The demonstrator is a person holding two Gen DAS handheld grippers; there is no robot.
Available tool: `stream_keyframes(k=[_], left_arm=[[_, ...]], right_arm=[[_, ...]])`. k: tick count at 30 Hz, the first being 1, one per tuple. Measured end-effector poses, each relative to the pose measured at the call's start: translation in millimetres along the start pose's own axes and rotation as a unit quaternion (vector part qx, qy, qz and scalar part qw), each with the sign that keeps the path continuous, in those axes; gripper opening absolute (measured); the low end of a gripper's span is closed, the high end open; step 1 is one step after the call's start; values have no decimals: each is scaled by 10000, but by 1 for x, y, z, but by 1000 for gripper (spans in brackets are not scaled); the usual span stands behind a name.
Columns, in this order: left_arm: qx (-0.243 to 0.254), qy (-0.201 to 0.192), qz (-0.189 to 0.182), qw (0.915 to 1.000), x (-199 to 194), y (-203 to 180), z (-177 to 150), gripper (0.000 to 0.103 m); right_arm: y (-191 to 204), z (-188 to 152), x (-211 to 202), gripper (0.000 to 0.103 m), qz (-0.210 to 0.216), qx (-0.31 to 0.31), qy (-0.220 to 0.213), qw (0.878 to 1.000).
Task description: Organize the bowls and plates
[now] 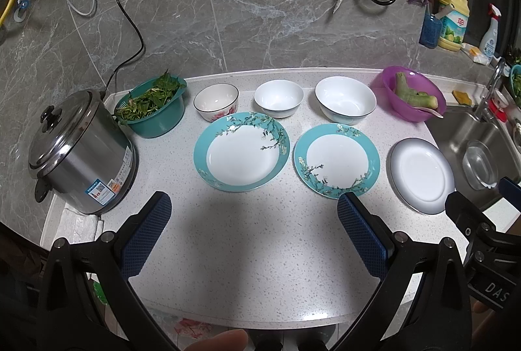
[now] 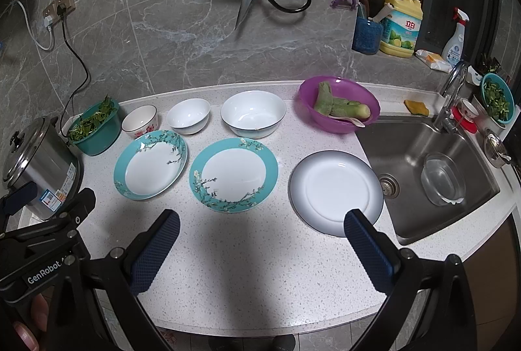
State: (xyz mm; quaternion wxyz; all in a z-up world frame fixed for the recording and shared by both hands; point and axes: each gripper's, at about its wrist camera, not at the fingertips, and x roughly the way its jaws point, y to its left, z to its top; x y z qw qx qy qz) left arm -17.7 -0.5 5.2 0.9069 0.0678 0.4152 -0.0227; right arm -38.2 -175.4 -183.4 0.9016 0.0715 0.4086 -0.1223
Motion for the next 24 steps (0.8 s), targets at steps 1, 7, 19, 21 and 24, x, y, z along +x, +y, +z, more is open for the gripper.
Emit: stream_keyframes(k=[1,7,19,21,24], left_arm=[[0,-1,8,10000,0,0,0,103],[-8,13,-13,10000,1,0,-1,103],[93,221,-464,9986,25,-7,-14,103],[152,336,-734,9966,36,-14,-24,103],[291,637,-992,9926,60,-35,-41,103]], right_arm=[[0,0,1,103,-2,2,-1,10000],[-2,2,2,103,-3,5,-1,10000],[-11,-4,8,103,28,128,61,9999],[-27,-9,13,103,137,291,122,9994],[-64,-20,24,103,321,649,300,9969]])
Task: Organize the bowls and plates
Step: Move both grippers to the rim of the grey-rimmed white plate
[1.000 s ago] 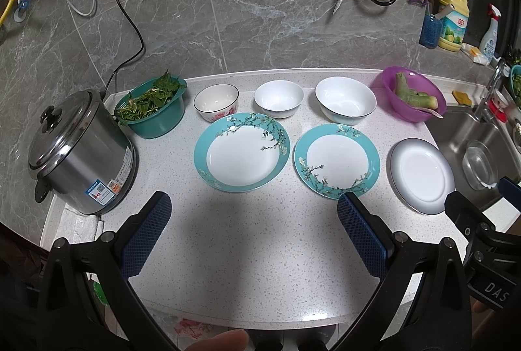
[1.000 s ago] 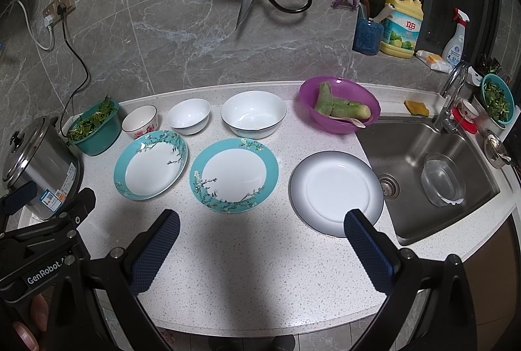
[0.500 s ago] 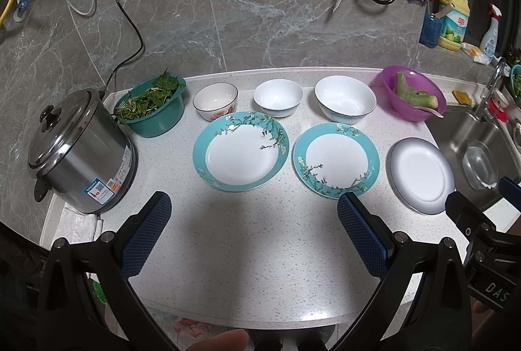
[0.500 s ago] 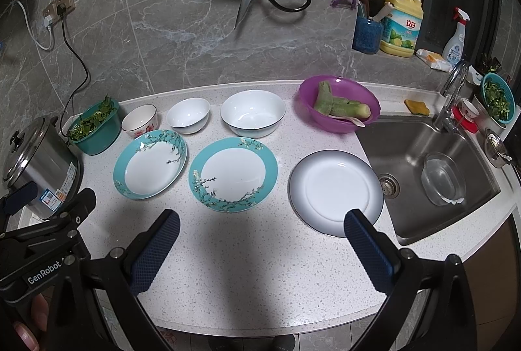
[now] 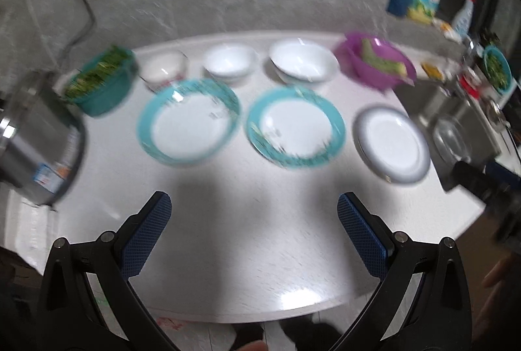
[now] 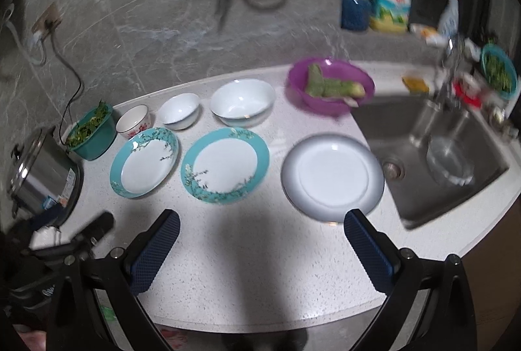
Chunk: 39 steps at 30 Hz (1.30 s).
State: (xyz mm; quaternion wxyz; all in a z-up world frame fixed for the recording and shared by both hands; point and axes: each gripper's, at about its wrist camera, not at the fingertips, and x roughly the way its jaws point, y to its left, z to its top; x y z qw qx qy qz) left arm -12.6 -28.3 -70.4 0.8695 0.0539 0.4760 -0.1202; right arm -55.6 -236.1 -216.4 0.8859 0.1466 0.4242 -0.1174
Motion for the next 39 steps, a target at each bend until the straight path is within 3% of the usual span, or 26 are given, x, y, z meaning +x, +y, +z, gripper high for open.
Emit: stream_keyframes(k=[6,9,13,17,21,25,29,35,37,39], left_arm=[[139,336,-437,9984,57,-55,-19,103],[-245,438,-647,9966,93,-84,-22,102],[-854,391,-438,9946,135,-123,-17,98],[-959,814,-188,9919,175,-164,-3,93],[-1064,1076,-172,9883,198,-185,3,93],[-1064,1011,-150,9890,212,-203,13,93],[-1103,1092,-182,9877,224,-214,18,93],[-1563,1210,-918,9760,248,-208,21,67],[-1512,1278,-922,9759,256,-212,23,58],[-1449,1283,-861,9773,261,-216,27,57]], right_arm=[[-74,10,25,103,281,-36,137,9995],[-115,27,53,103,692,-151,318,9970],[-173,54,92,98,1404,-229,656,9877],[-222,79,146,91,2136,-78,1047,9713],[-238,89,181,85,2572,-125,1336,9570],[-251,97,208,68,2822,-70,1522,9472],[-261,101,225,61,3013,28,1641,9393],[-268,107,244,55,3306,87,1780,9268],[-268,108,248,53,3350,60,1789,9250],[-268,109,252,53,3406,31,1828,9223]])
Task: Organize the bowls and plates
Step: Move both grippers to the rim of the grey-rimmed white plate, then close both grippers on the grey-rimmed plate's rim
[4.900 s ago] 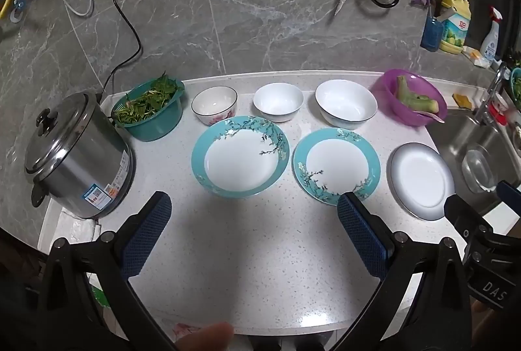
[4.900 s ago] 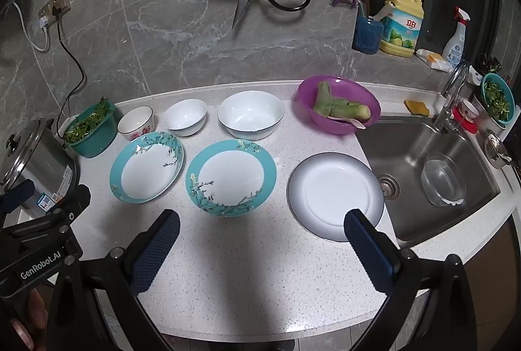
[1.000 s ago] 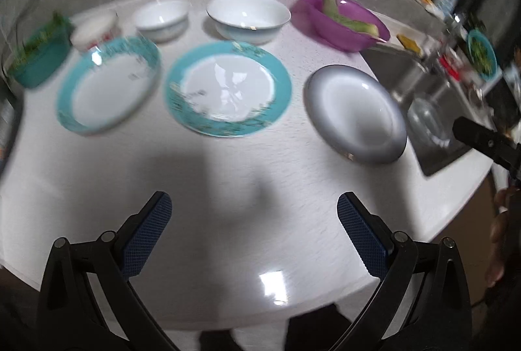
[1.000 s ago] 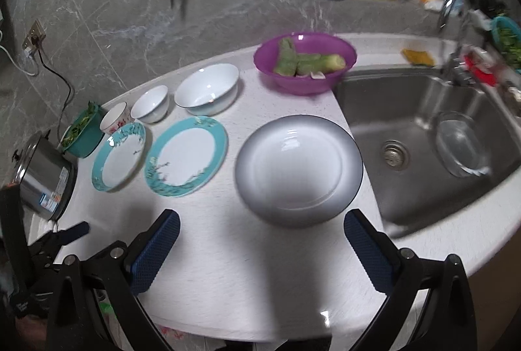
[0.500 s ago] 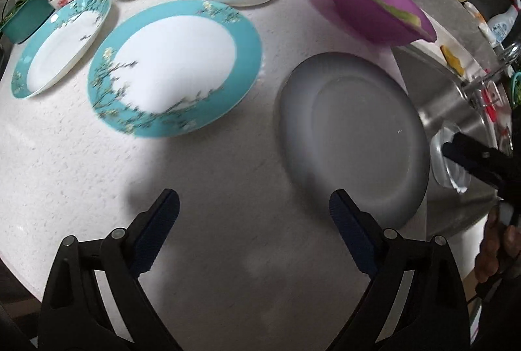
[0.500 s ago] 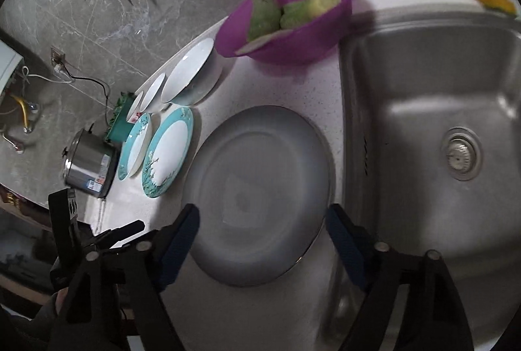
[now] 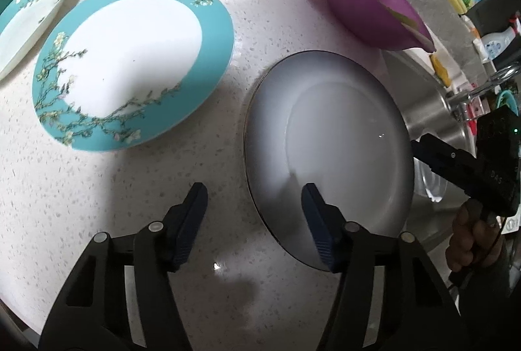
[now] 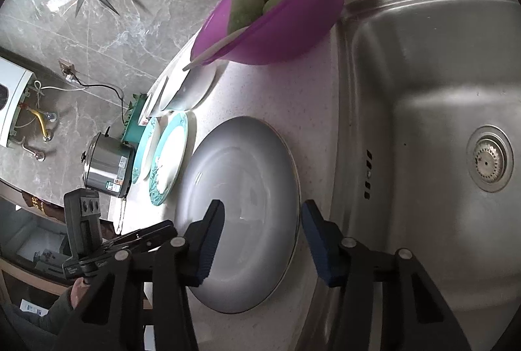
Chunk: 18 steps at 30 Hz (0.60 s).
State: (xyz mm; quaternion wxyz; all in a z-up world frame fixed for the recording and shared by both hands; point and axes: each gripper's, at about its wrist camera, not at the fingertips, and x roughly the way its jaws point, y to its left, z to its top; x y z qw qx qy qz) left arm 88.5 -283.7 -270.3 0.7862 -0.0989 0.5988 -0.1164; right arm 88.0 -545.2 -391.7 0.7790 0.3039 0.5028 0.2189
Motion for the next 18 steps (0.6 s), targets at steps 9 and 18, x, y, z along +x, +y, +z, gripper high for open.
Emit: stream_keyframes(k=[9,18], left_arm=[[69,12,-111,9999,16,-13,24,48],[179,163,-262,9994,19,-17,37,33]], right_arm=[[-6,7,11,43,157,-53,210,9996],[-6,9,11,42,165,-180,402,9989]])
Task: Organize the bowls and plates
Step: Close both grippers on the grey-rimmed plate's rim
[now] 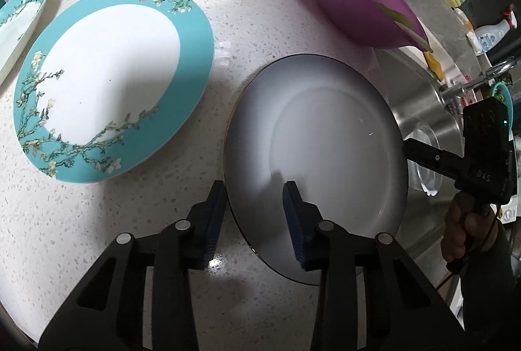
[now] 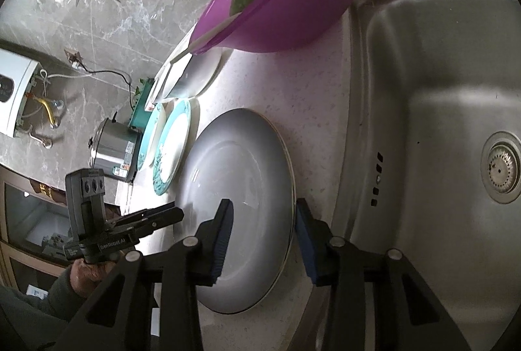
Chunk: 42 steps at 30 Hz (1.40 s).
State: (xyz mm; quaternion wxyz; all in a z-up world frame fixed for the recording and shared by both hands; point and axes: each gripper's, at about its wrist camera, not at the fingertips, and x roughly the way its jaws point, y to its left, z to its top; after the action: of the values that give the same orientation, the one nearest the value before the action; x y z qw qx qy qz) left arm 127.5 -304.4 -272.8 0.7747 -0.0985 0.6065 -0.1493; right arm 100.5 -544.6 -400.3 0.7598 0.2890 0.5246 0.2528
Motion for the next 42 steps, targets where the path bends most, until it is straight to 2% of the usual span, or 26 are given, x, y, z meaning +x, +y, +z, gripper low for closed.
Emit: stream_keyframes(k=[5,7,9,15,21,32,42], left_arm=[[20,109,-111,9999,-4,11,1,30],[72,144,-33,9999,-9,21,-3,25],[117,180,23,9998,-9,23,-1,25],[-8,207,34,9998,-11,26,6,23],[-51,175,136,9997,-14,28,4,22],[-41,140,162,9998,-23,23,-6,21],[-201,142,189,9995,-49,29,-29,21]], right_arm=[[6,3,2,41,-187,-122,186,9996],[8,3,3,29,-386,-173,269,9987],[7,4,3,18,-589,-156,355,9975],[14,3,4,18,-884,-261,393,9950],[19,-1,5,18,-973,-274,361,9942],[31,0,0,18,-1001,-282,293,9941],[41,-6,-2,18,-926,-237,395,9946]])
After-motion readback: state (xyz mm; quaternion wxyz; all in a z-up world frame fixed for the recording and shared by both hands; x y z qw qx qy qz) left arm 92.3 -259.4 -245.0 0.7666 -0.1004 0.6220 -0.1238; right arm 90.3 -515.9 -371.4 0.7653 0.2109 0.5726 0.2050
